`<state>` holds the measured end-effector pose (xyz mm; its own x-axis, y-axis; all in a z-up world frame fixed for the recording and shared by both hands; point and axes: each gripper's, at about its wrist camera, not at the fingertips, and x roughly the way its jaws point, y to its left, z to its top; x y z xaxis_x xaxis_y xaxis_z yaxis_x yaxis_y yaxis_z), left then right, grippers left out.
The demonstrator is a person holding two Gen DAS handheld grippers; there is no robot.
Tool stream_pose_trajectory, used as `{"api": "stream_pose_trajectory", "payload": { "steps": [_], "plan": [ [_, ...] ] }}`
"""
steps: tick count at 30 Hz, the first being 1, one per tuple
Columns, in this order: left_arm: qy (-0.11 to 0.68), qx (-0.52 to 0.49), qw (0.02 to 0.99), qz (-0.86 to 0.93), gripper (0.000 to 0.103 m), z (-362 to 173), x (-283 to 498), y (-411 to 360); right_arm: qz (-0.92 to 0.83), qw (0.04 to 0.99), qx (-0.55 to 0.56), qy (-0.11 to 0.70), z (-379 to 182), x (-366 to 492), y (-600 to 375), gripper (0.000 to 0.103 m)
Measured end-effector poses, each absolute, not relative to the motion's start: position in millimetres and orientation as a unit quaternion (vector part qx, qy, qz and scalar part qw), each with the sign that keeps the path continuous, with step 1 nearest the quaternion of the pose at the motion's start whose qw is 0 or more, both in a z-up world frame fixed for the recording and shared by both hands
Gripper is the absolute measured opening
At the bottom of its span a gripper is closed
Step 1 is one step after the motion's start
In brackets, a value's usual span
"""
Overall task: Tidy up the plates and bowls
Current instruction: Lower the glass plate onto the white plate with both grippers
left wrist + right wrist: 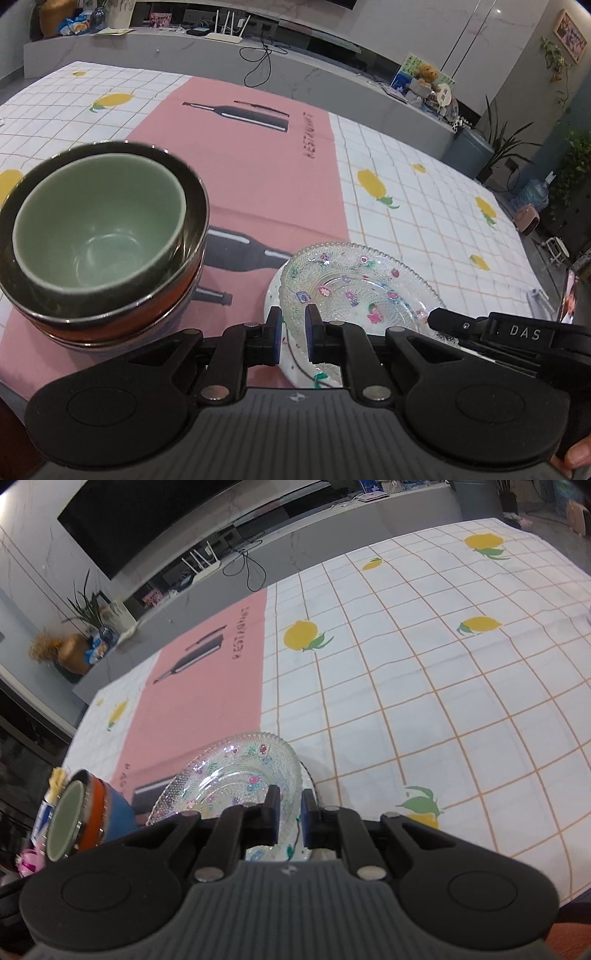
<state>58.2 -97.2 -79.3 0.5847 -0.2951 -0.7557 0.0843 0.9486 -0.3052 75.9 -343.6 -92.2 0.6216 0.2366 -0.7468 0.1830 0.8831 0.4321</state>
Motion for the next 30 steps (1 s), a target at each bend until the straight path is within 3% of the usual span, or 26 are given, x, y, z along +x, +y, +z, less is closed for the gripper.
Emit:
{"api": "stream_pose_trajectory", "payload": {
  "steps": [22, 27, 30],
  "plan": [
    [0.442, -0.093, 0.886, -0.101, 0.013, -84, 57, -103, 0.002, 0.873, 0.185, 0.451, -97, 82, -328, 0.012],
    [0.439, -0.099, 0.887, -0.099, 0.013, -83, 57, -100, 0.0, 0.87, 0.19, 0.454, -99, 82, -329, 0.017],
    [0.426, -0.093, 0.895, -0.094, 0.014, -78, 54, -101, 0.009, 0.869, 0.212, 0.448, -99, 81, -332, 0.028]
  ]
}}
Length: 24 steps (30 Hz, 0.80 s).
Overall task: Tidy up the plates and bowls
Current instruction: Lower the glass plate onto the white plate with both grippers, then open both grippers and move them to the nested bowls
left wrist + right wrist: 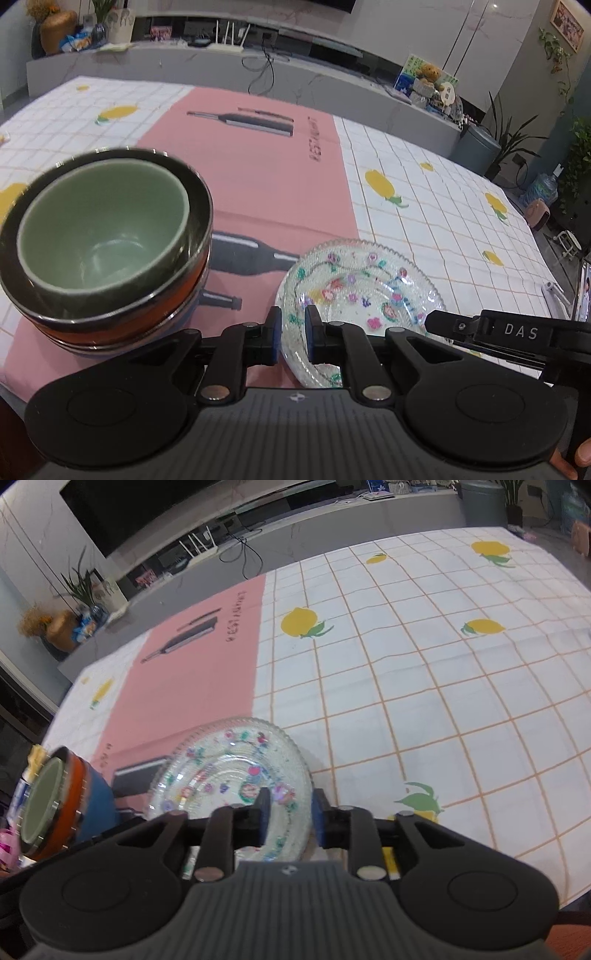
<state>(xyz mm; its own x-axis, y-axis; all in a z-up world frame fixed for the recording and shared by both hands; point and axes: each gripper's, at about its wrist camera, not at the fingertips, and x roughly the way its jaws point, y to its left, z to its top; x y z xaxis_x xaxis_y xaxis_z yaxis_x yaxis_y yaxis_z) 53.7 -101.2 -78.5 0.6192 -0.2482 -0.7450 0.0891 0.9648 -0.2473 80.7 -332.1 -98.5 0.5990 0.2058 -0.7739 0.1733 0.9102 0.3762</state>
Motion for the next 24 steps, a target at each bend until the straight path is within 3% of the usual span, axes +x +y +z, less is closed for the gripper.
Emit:
{"api": "stream_pose_trajectory", "payload": {
  "steps": [4, 9, 12, 18, 24],
  "plan": [
    [0.425, -0.098, 0.895, -0.093, 0.027, -77, 52, -101, 0.003, 0.865, 0.243, 0.438, -98, 80, -340, 0.031],
    [0.43, -0.121, 0.891, -0.084, 0.035, -83, 48, -96, -0.018, 0.858, 0.282, 0.43, -100, 78, -352, 0.031],
    [0.436, -0.129, 0.887, -0.079, 0.035, -88, 47, -94, -0.023, 0.856, 0.285, 0.432, -101, 78, -353, 0.02],
    [0.437, -0.119, 0.887, -0.091, 0.013, -89, 47, -96, -0.018, 0.86, 0.273, 0.431, -99, 79, -348, 0.009],
    [0.439, -0.11, 0.887, -0.093, 0.01, -89, 46, -99, -0.014, 0.861, 0.254, 0.44, -100, 80, -343, 0.004]
  ]
}}
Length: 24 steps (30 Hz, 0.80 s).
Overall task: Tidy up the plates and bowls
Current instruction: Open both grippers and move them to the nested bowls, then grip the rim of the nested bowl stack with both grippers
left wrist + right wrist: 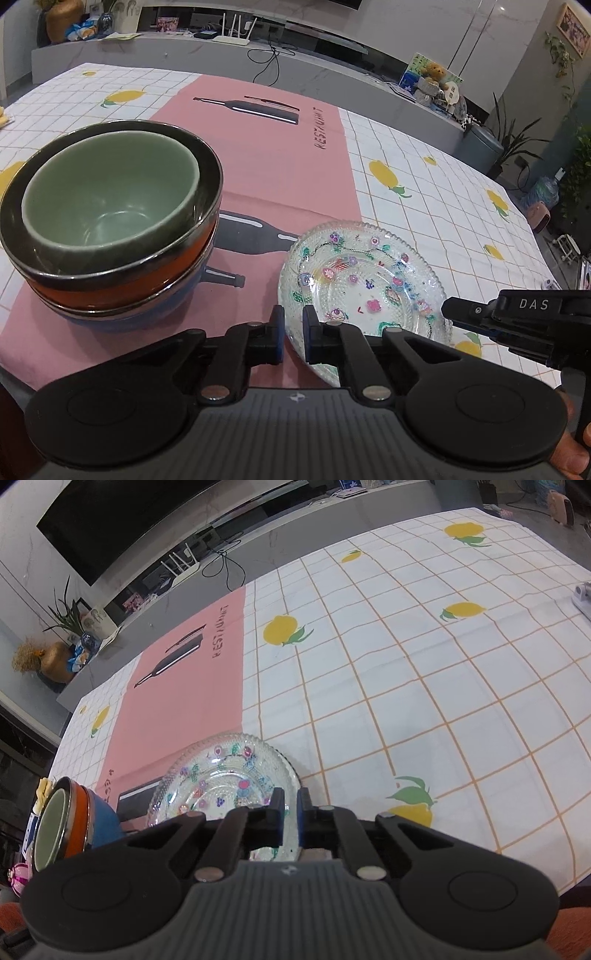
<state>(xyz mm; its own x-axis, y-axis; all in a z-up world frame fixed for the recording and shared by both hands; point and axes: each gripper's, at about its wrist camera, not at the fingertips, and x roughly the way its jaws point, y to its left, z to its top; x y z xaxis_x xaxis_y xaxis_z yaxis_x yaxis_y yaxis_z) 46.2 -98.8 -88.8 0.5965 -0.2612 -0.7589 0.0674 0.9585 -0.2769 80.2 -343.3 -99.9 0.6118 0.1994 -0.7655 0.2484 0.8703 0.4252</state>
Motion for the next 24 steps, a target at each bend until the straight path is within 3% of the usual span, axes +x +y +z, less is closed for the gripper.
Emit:
{"api": "stream_pose_trajectory", "payload": {
  "steps": [7, 10, 15, 17, 24],
  "plan": [
    [0.419, -0.071, 0.902, -0.079, 0.013, -77, 40, -105, -0.016, 0.869, 0.247, 0.429, -95, 78, -340, 0.01],
    [0.404, -0.058, 0.909, -0.092, 0.022, -62, 35, -105, -0.016, 0.885, 0.221, 0.41, -86, 76, -331, 0.028],
    [0.352, -0.022, 0.929, -0.113, 0.033, -26, 24, -100, -0.035, 0.904, 0.176, 0.389, -72, 75, -316, 0.033],
    [0.334, -0.009, 0.935, -0.115, 0.042, -12, 22, -94, -0.038, 0.907, 0.178, 0.379, -65, 73, -311, 0.045],
    [0.343, -0.031, 0.935, -0.083, 0.07, 13, 40, -48, -0.025, 0.898, 0.227, 0.376, -48, 68, -284, 0.063]
  ]
}}
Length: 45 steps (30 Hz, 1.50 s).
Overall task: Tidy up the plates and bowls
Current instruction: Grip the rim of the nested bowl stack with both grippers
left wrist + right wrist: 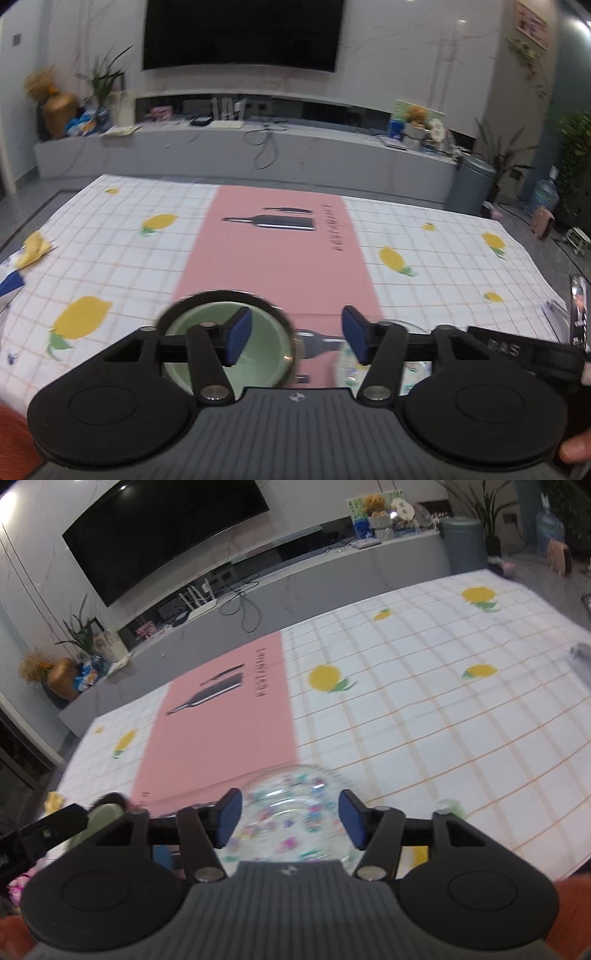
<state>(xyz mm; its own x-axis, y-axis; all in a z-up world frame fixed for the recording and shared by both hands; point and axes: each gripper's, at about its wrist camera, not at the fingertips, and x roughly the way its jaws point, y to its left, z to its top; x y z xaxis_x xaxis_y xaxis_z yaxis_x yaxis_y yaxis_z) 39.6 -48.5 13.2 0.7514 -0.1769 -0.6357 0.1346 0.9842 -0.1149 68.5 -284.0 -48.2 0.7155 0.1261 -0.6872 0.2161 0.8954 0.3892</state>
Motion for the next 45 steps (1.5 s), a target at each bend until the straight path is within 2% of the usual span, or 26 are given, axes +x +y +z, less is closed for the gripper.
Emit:
{"api": "stream_pose_trajectory", "payload": {
  "steps": [1, 5, 9, 16, 27, 30, 40, 42, 45],
  "plan": [
    [0.345, -0.039, 0.935, -0.079, 0.072, 13, 41, -41, -0.02, 0.897, 0.23, 0.377, -46, 70, -278, 0.07],
    [0.357, -0.053, 0.931, -0.059, 0.077, 9, 47, -14, 0.004, 0.896, 0.236, 0.376, -34, 75, -252, 0.083],
    [0.365, -0.068, 0.928, -0.031, 0.077, 3, 52, 9, 0.033, 0.889, 0.245, 0.385, -29, 87, -230, 0.088],
    [0.376, -0.112, 0.92, -0.011, 0.078, -8, 57, 43, 0.056, 0.868, 0.258, 0.421, -43, 106, -197, 0.088],
    [0.421, -0.213, 0.881, -0.017, 0.078, -47, 72, 71, 0.064, 0.824, 0.29, 0.482, -78, 130, -171, 0.085],
    [0.431, -0.232, 0.872, -0.017, 0.078, -54, 75, 75, 0.065, 0.811, 0.308, 0.494, -86, 134, -171, 0.081],
    [0.458, -0.279, 0.843, -0.036, 0.07, -72, 85, 76, 0.066, 0.781, 0.358, 0.507, -103, 142, -176, 0.069],
    [0.462, -0.275, 0.843, -0.032, 0.065, -74, 86, 75, 0.067, 0.779, 0.361, 0.508, -104, 142, -176, 0.063],
    [0.464, -0.276, 0.841, -0.031, 0.061, -77, 86, 76, 0.066, 0.778, 0.366, 0.506, -103, 142, -176, 0.061]
  ]
}}
